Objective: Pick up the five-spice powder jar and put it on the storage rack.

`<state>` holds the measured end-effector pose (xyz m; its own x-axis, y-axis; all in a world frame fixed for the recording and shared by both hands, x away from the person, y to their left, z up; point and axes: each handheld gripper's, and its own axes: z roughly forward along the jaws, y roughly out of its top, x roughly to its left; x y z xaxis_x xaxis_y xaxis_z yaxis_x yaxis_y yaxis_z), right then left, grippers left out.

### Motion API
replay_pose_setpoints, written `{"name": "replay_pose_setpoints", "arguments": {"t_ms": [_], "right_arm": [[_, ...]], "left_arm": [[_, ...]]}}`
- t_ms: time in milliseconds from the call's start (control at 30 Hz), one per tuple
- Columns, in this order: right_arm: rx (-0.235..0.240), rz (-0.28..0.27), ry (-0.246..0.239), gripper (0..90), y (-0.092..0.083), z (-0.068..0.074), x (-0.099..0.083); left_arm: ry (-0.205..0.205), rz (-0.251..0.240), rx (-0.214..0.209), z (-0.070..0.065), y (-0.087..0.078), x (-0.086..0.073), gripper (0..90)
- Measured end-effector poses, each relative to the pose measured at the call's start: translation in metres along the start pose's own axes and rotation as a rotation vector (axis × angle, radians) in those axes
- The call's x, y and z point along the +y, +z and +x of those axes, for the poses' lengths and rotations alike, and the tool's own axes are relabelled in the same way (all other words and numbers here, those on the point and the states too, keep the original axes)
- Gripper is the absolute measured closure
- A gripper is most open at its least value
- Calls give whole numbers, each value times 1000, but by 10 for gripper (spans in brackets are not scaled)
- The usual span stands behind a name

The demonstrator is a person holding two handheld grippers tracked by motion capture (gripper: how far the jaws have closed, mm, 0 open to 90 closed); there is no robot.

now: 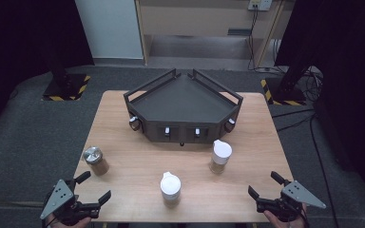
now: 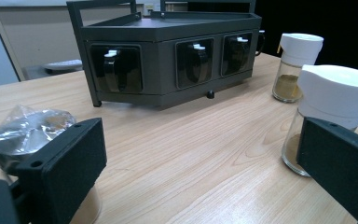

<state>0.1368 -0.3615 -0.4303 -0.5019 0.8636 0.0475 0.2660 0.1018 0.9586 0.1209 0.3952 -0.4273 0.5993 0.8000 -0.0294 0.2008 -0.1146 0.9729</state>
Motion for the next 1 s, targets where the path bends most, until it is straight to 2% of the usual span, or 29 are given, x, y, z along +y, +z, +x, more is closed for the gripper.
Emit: {"name": "replay_pose_setpoints", "arguments": {"t_ms": [300, 600, 833, 1000], "right_arm": [[-1, -1, 2, 11, 0, 0, 0], [-1, 2, 4, 15, 1, -1, 0], [1, 1, 6, 18, 1, -1, 0], [-1, 1, 6, 19, 1, -1, 0]], "left_arm": [[2, 15, 2, 13, -12, 13, 8], [-38, 2, 15, 43, -24, 21, 10], [-49, 26, 44, 57, -23, 24, 13], [-66, 58, 71, 70, -14, 18, 16]]}}
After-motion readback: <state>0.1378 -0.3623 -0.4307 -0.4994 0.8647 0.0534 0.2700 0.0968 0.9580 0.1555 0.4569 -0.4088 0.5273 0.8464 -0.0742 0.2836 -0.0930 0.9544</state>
